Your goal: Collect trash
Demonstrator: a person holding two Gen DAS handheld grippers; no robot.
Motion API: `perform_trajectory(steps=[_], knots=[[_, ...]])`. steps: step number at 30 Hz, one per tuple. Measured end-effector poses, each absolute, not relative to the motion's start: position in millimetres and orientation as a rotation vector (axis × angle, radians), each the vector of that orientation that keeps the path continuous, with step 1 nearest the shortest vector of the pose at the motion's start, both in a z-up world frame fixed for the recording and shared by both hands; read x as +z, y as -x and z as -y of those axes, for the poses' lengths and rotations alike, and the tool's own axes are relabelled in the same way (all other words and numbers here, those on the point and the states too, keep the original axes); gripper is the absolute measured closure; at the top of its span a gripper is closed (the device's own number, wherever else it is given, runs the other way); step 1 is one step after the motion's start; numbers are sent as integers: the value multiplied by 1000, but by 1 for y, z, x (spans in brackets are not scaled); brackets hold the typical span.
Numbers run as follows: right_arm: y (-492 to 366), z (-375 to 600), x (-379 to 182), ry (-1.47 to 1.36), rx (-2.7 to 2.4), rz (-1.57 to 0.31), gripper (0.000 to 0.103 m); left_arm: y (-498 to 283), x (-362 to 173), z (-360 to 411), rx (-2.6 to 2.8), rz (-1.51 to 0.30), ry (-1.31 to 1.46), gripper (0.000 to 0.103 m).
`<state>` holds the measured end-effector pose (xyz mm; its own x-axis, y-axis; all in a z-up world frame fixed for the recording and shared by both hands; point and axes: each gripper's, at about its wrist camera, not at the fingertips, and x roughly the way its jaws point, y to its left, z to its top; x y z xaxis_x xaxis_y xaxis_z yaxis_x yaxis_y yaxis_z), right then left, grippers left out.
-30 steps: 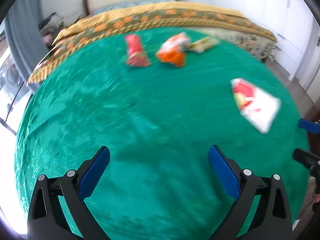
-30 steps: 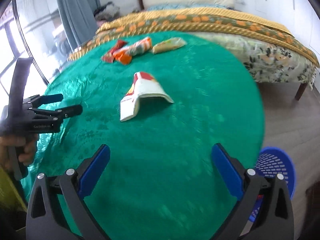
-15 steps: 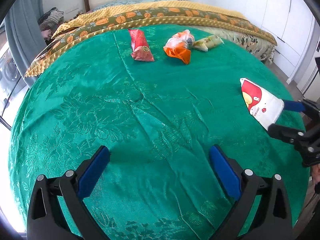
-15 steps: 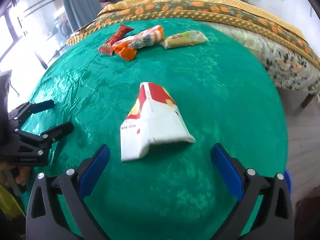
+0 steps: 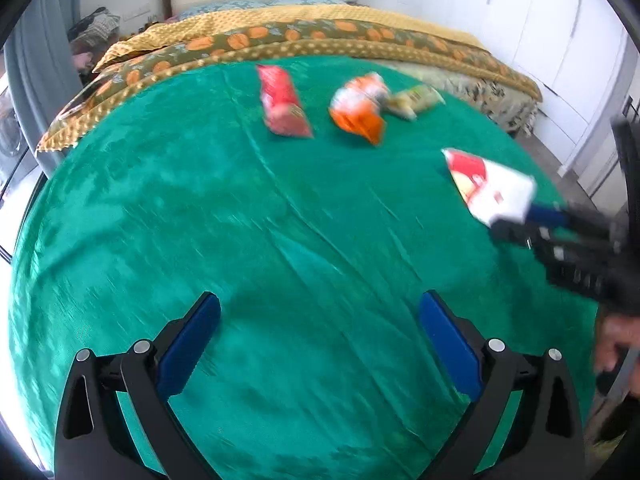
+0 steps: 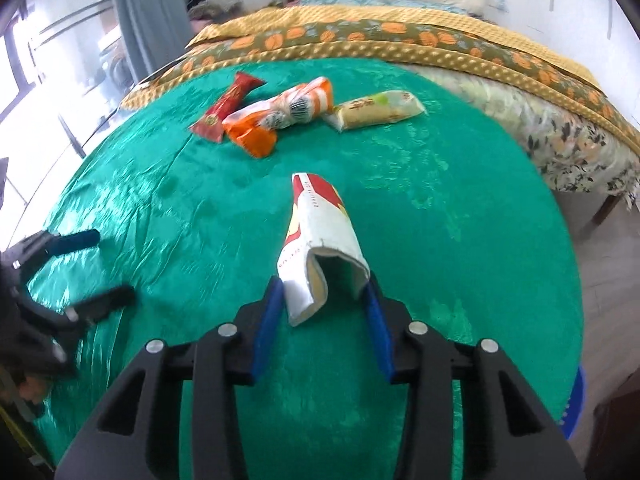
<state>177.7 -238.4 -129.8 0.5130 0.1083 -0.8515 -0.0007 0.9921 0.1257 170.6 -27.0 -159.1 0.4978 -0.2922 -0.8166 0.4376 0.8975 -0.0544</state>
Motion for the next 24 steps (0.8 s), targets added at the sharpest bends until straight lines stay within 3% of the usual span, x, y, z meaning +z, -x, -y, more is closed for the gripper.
perform_trajectory(steps=[9, 13, 16, 18, 21, 22, 24], knots=[[-175, 243, -132, -157, 62, -993, 63, -295, -131, 39, -417, -929, -49, 5], [-175, 242, -133, -154, 61, -994, 62, -330, -145, 63, -389, -966, -58, 12], [-175, 243, -133, -156, 61, -993, 62, -349, -161, 66, -326, -1014, -43, 24], [-175, 243, -133, -158, 62, -993, 62, -351, -161, 65, -325, -993, -24, 26], [-175, 244, -133, -168, 65, -992, 62, -350, -160, 69, -367, -987, -57, 56], [-175, 244, -134, -171, 66, -991, 62, -349, -159, 71, -388, -984, -70, 75], [-176, 244, -134, -173, 66, -991, 62, -341, -156, 72, -406, -973, -101, 83]])
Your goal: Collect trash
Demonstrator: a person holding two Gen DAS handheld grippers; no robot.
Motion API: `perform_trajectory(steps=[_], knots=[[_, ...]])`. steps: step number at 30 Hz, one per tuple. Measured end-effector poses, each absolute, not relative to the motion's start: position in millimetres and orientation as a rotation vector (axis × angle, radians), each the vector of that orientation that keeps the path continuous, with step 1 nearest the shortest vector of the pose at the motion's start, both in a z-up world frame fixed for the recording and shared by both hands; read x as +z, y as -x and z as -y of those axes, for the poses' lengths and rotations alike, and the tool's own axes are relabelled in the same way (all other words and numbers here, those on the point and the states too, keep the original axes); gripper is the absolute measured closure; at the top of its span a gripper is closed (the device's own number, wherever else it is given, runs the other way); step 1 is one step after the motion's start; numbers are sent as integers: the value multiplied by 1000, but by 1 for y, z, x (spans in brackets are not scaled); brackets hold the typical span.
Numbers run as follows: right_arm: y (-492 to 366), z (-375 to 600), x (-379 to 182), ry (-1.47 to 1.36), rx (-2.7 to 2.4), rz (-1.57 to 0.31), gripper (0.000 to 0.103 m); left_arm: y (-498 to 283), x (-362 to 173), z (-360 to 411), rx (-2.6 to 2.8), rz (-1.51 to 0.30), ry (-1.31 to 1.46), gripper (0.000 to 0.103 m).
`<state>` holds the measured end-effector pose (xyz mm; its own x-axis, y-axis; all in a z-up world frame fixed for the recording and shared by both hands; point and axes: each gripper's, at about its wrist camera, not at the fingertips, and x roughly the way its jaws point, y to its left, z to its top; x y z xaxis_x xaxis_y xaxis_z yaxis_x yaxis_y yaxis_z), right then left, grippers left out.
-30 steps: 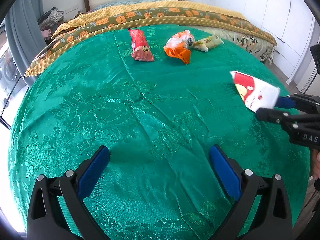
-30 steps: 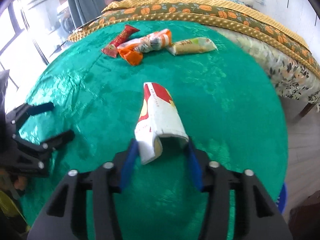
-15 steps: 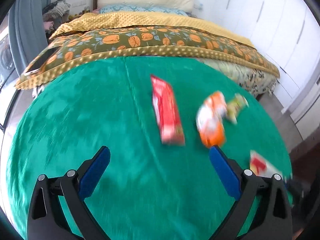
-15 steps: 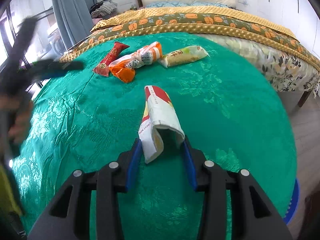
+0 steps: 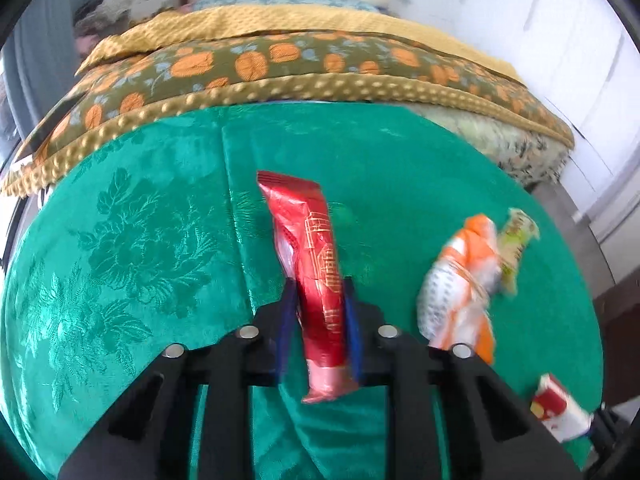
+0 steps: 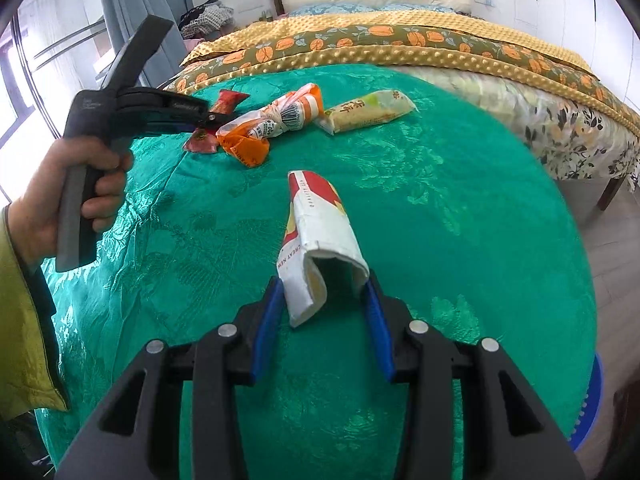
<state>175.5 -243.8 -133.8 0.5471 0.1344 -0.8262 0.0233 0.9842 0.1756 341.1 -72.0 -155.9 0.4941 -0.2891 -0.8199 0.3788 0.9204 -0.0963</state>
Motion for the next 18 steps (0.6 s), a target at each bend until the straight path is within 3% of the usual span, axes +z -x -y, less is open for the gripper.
perform_trajectory(steps=[3, 16, 18], knots=[[-176, 244, -134, -171, 65, -992, 62, -325, -150, 64, -416, -982, -121, 88], [-146, 219, -124, -130, 130, -1031, 63, -160, -136, -9, -534, -1049, -96, 88], [-130, 211, -120, -120, 158, -1051, 54, -141, -139, -13, -551, -1048, -84, 87]])
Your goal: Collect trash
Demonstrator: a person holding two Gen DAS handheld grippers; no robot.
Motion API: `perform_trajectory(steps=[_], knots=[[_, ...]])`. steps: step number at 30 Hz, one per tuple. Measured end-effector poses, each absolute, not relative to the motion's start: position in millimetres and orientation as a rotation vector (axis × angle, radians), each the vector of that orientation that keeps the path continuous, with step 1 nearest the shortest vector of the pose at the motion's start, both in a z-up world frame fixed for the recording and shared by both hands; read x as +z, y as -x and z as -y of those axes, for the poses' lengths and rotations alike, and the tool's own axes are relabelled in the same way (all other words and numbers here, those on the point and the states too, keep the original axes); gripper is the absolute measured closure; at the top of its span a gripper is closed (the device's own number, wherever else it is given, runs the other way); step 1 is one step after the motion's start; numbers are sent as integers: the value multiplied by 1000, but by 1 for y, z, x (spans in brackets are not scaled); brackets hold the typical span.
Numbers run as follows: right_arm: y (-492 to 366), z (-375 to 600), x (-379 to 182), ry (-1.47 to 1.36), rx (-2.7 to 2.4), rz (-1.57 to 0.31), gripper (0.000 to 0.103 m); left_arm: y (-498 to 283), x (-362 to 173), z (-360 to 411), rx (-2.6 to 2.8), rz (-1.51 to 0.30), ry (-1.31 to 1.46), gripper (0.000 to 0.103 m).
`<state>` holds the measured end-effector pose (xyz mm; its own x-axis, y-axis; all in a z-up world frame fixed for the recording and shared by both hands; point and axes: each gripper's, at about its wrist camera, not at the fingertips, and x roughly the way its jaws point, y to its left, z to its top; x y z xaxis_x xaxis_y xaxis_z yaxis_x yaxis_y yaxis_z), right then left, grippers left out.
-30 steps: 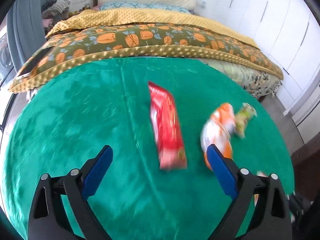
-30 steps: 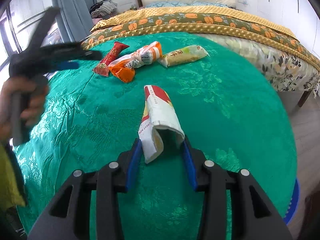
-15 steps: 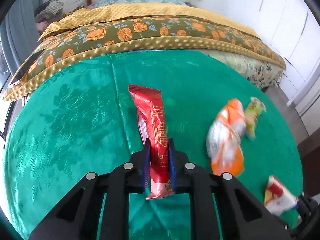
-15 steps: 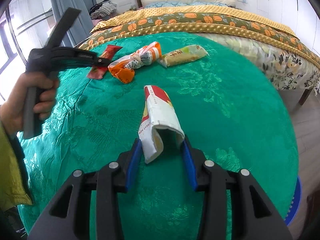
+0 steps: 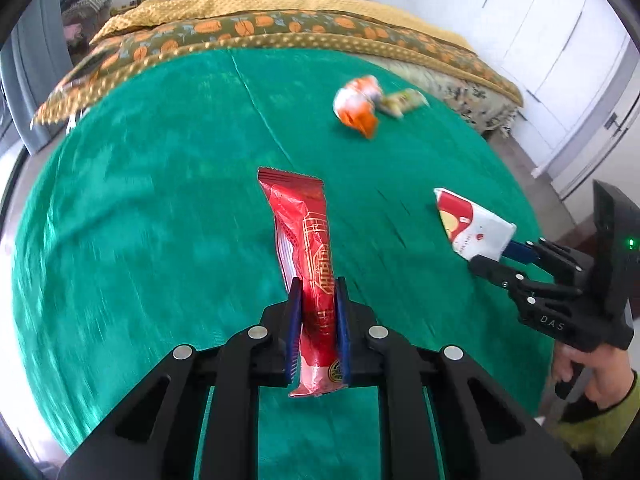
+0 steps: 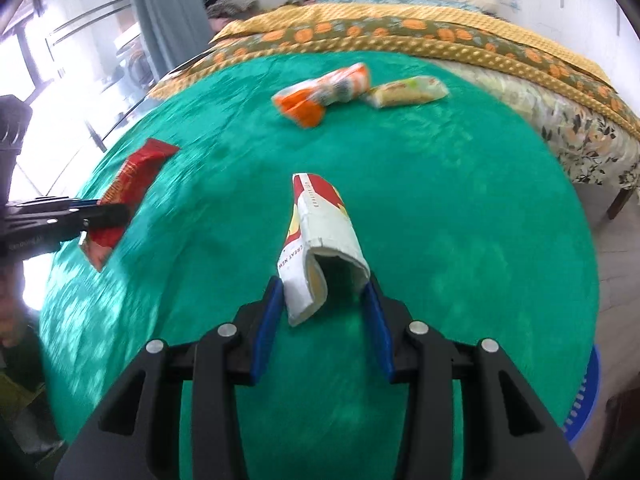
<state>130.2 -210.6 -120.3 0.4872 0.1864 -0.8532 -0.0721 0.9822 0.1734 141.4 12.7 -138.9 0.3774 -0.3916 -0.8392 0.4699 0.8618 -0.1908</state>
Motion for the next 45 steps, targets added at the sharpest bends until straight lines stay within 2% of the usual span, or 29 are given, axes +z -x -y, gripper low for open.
perform_trajectory(steps=[1, 2, 3, 4, 5, 18, 22, 24, 27, 28, 29, 30, 31, 32, 38, 45], knots=[[-127, 209, -119, -119, 160, -1056, 45, -134, -140, -13, -549, -1042, -92, 86], [-121, 209, -118, -128, 169, -1063, 37, -127, -141, -14, -548, -1031, -103, 76], [-117, 211, -116, -143, 178, -1071, 36, -123, -142, -14, -551, -1025, -107, 67], [-113, 214, -115, -155, 184, -1078, 34, -120, -143, -14, -555, -1017, -109, 51], [-110, 219, -112, -169, 179, -1090, 33, -117, -143, -15, -556, -1008, -113, 42], [-121, 229, -81, -4, 246, -1187, 21, -120, -146, -12, -556, -1005, -141, 35], [-132, 219, -89, 31, 293, -1229, 21, -126, -149, -6, -552, -1011, -155, 35], [-140, 214, -99, 39, 307, -1266, 29, -130, -151, -1, -541, -1015, -176, 35], [-152, 216, -112, 7, 298, -1308, 51, -132, -155, 3, -532, -1028, -199, 45], [-153, 217, -114, -2, 304, -1321, 65, -132, -156, 3, -531, -1031, -202, 51], [-153, 217, -114, -5, 306, -1320, 71, -133, -157, 3, -528, -1032, -205, 64], [-151, 218, -111, -19, 313, -1310, 72, -134, -157, 2, -526, -1030, -205, 71], [-148, 219, -107, -29, 320, -1301, 73, -135, -156, 1, -531, -1030, -197, 82], [-146, 220, -104, -26, 320, -1293, 73, -136, -155, 0, -535, -1029, -188, 86], [-124, 243, -78, -123, 300, -1185, 73, -127, -137, 14, -614, -994, -140, 92], [-96, 327, -57, -285, 158, -1080, 73, -97, -112, 98, -796, -967, -182, 93]])
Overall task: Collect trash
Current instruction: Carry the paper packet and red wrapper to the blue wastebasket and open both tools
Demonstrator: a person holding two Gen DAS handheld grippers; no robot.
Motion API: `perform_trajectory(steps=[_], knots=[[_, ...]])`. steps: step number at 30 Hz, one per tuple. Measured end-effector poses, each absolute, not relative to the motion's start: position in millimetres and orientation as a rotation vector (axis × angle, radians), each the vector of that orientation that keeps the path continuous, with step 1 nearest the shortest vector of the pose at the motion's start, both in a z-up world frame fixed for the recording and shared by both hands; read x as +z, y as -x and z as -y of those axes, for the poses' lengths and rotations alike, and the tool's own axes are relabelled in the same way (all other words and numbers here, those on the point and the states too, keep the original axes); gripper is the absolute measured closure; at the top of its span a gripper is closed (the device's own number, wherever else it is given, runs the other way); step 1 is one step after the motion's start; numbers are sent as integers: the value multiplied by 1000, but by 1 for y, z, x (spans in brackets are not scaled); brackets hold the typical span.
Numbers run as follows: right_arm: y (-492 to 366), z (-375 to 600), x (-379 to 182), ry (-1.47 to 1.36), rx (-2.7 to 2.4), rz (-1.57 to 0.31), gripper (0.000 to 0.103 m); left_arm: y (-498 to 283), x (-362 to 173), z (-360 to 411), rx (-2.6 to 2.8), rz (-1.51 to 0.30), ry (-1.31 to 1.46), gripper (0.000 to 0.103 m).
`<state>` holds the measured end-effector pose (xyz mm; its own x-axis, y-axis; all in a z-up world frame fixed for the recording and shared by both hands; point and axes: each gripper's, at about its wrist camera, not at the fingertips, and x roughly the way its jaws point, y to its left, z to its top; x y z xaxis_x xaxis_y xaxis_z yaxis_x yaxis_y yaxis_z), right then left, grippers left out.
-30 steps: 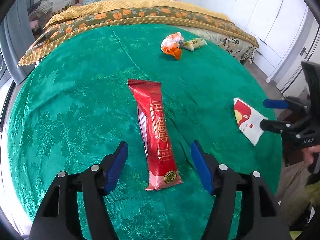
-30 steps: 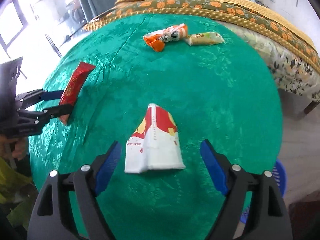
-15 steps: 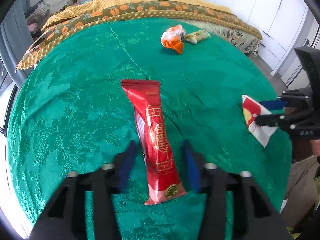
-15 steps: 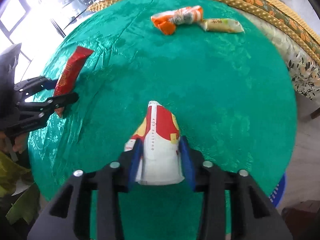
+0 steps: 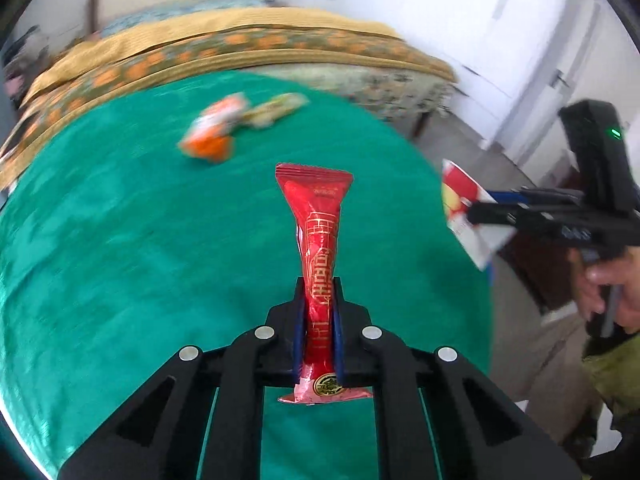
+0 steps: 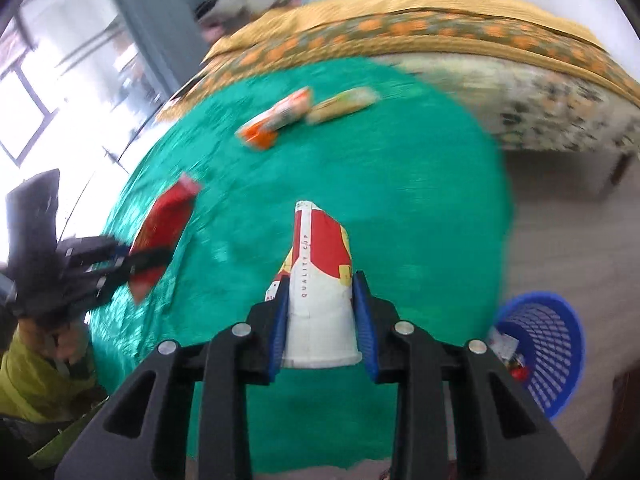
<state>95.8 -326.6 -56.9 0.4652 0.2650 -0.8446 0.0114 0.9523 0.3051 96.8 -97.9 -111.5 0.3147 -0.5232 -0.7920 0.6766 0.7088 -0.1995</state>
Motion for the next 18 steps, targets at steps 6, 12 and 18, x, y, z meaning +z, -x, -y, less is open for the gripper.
perform_trajectory(steps=[6, 12, 18], knots=[[-56, 428, -54, -355, -47, -1036, 73, -71, -99, 202, -961, -953, -214, 93], [-15, 508, -80, -382, -236, -1042, 73, -48, -118, 312, -1069, -995, -257, 93], [21, 575, -124, -492, -358, -1054, 73, -33, -167, 402, -1113, -1076, -295, 93]])
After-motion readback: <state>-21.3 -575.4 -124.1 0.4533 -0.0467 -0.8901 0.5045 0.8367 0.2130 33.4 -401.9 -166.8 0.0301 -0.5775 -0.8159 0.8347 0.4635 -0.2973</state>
